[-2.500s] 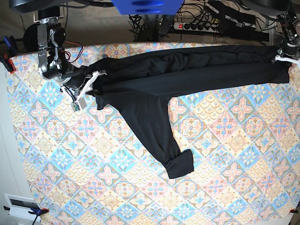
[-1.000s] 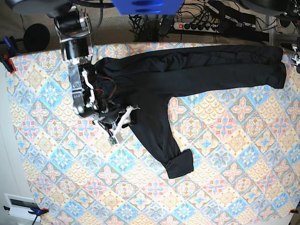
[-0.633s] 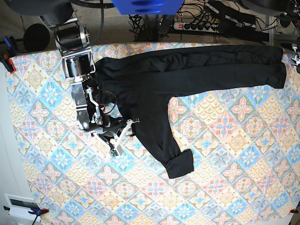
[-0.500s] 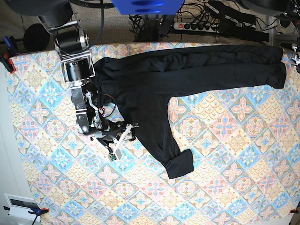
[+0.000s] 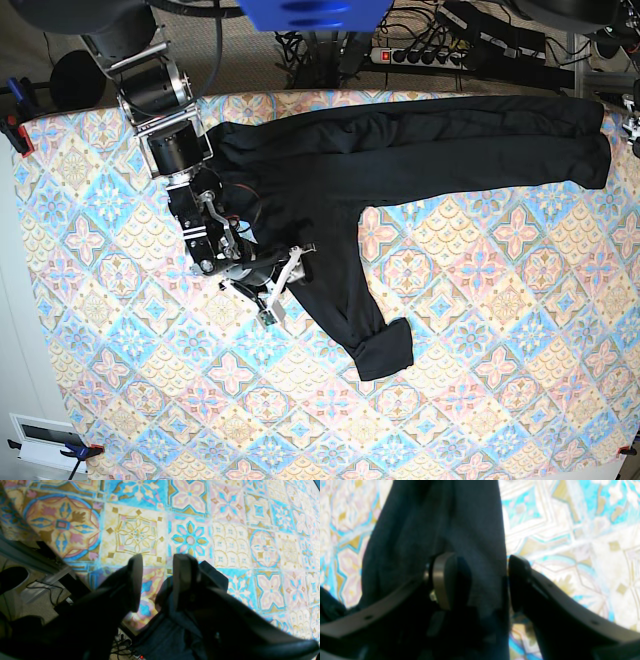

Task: Layout the t-shirt on the table in an organized manner, then fold the t-shirt properly
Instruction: 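Lift the hanging sleeve with the right gripper and fold it onto the shirt, then move the left gripper to the bunched sleeve on the shirt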

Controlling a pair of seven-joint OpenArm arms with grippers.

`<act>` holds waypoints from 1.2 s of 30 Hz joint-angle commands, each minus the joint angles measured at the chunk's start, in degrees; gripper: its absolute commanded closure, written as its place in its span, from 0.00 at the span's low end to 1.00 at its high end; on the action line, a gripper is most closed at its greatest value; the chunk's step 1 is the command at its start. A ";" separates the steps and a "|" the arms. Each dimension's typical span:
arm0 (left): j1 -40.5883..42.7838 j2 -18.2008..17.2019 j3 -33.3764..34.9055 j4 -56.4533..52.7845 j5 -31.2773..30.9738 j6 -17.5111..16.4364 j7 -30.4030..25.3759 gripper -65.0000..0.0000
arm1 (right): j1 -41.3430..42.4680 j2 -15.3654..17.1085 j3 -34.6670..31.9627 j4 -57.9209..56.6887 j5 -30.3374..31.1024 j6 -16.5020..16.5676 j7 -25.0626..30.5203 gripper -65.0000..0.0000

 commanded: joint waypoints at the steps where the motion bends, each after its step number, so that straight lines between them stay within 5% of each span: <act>1: 0.14 -1.48 -0.37 0.90 -0.40 -0.35 -1.07 0.69 | 0.89 0.18 -0.09 -0.63 -0.82 -0.73 -1.83 0.54; 8: -0.03 -1.65 0.77 0.90 -0.40 -0.35 -1.16 0.69 | 0.54 0.18 -0.09 0.25 -0.82 -0.64 -1.74 1.00; 23: -4.96 -1.48 1.74 0.90 4.35 -0.35 -1.07 0.69 | -15.37 0.18 -0.09 30.75 1.99 -0.46 -5.52 1.00; 27: -5.57 -1.65 5.08 0.90 6.02 -0.35 -1.07 0.69 | -21.35 0.18 -0.09 37.61 6.65 -0.46 -5.52 1.00; 36: -8.74 -1.65 11.24 0.99 6.81 -0.35 -1.16 0.69 | -32.43 0.18 -3.69 46.84 5.95 -0.46 -5.17 1.00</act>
